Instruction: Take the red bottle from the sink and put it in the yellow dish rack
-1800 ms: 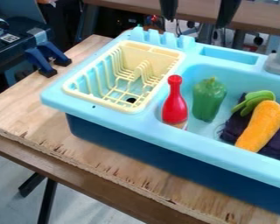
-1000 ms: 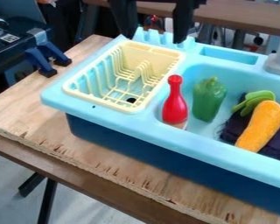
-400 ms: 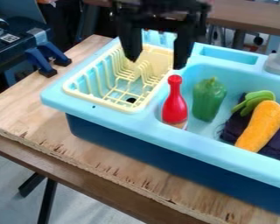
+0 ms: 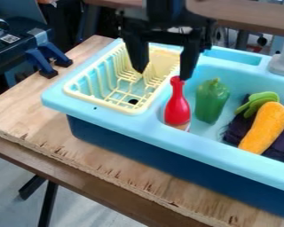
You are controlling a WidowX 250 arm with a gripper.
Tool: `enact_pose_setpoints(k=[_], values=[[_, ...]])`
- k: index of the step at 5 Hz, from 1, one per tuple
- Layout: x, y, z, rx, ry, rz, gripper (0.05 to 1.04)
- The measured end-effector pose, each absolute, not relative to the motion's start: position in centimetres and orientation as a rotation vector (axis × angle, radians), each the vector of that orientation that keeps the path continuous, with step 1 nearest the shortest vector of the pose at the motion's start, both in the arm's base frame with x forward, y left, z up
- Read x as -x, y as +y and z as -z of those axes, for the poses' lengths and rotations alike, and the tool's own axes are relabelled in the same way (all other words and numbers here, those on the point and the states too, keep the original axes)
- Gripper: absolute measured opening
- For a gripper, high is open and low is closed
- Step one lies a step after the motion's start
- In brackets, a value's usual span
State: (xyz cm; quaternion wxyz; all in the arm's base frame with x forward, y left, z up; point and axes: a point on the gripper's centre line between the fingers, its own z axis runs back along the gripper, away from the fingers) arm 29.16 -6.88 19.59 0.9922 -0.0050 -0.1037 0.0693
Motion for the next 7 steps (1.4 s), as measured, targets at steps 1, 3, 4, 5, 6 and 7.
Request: enact_pose_setpoints(k=[1, 3, 4, 5, 6, 7], values=[[-29.5, -7.4, -19.3, 0.009, -0.223, -0.144, 1.006], [-30.4, -8.1, -17.5, 0.008, -0.197, -0.166, 1.006], [-30.7, -7.8, -17.0, -0.004, -0.191, -0.193, 0.948], [-30.7, -7.7, -16.8, -0.015, -0.190, -0.211, 0.661], [-30.5, -8.0, -16.9, -0.015, -0.186, -0.210, 0.379], [-30.3, -8.1, -16.8, -0.014, -0.172, -0.212, 0.339]])
